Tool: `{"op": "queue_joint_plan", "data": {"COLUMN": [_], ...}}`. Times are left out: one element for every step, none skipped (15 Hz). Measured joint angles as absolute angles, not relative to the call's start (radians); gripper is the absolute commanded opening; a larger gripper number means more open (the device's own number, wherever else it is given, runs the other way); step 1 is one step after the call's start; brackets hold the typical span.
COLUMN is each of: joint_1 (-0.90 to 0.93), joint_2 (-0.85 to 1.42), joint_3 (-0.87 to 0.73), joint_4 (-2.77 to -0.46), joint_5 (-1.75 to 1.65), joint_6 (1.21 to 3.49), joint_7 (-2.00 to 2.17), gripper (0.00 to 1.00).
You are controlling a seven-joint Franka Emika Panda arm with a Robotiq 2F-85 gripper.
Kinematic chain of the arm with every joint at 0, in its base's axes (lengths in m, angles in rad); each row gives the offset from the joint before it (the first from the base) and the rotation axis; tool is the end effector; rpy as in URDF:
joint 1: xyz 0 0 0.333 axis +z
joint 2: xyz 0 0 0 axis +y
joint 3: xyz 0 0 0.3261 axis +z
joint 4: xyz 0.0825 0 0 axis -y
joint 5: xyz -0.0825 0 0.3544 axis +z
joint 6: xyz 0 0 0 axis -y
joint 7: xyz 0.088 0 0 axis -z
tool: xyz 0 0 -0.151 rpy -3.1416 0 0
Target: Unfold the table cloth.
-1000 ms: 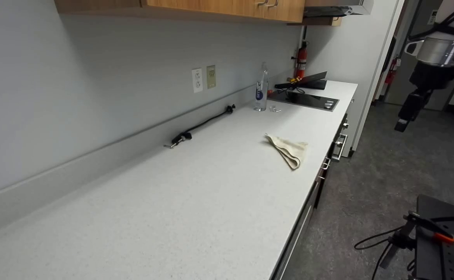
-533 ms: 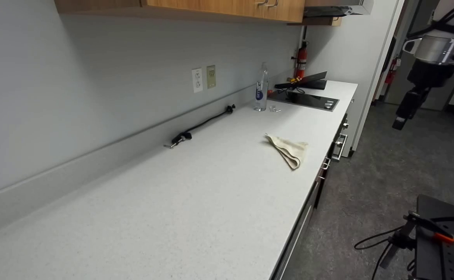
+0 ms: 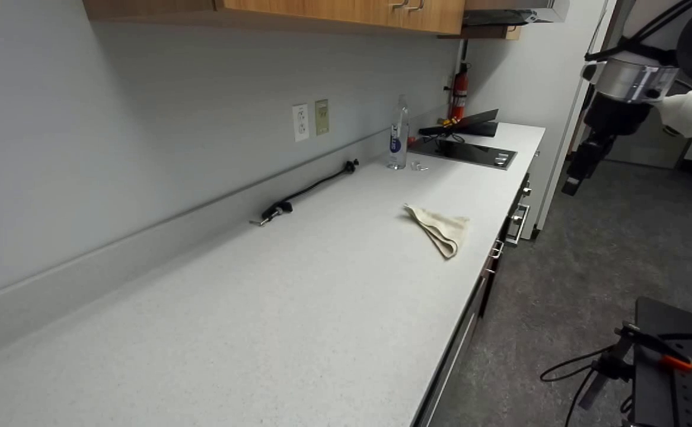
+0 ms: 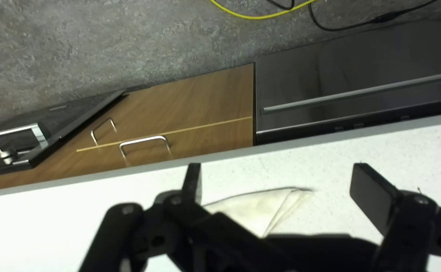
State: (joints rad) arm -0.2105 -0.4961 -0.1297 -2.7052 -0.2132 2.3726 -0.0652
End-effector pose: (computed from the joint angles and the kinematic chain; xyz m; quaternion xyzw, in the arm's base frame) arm 0.3405 -0.1269 0.3783 0.9936 -0.0613 0.0705 0.0642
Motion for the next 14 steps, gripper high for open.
{"op": "queue_joint_plan", "data": {"joint_1": [-0.2,-0.19,-0.182,-0.174,-0.166,-0.16,-0.157,-0.156,-0.156,-0.156,-0.156,-0.156,-0.156,-0.156], "joint_2": [-0.464,-0.427,-0.388,-0.346,-0.302,-0.256,-0.212,-0.186,-0.178,-0.18,-0.186,-0.19,-0.191,-0.191], "joint_3": [-0.127,-0.124,-0.119,-0.114,-0.107,-0.1,-0.092,-0.088,-0.089,-0.09,-0.092,-0.093,-0.093,-0.093], "joint_4": [-2.69,-2.672,-2.65,-2.625,-2.597,-2.566,-2.535,-2.518,-2.517,-2.52,-2.522,-2.522,-2.523,-2.523], "joint_5": [-0.207,-0.205,-0.202,-0.2,-0.199,-0.198,-0.198,-0.199,-0.2,-0.2,-0.2,-0.2,-0.2,-0.2], "joint_6": [2.409,2.446,2.479,2.507,2.53,2.546,2.558,2.56,2.56,2.56,2.559,2.559,2.559,2.559], "joint_7": [-0.063,-0.058,-0.053,-0.047,-0.038,-0.027,-0.013,-0.01,-0.01,-0.01,-0.01,-0.01,-0.01,-0.01], "gripper": [1.0,1.0,1.0,1.0,1.0,1.0,1.0,1.0,1.0,1.0,1.0,1.0,1.0,1.0]}}
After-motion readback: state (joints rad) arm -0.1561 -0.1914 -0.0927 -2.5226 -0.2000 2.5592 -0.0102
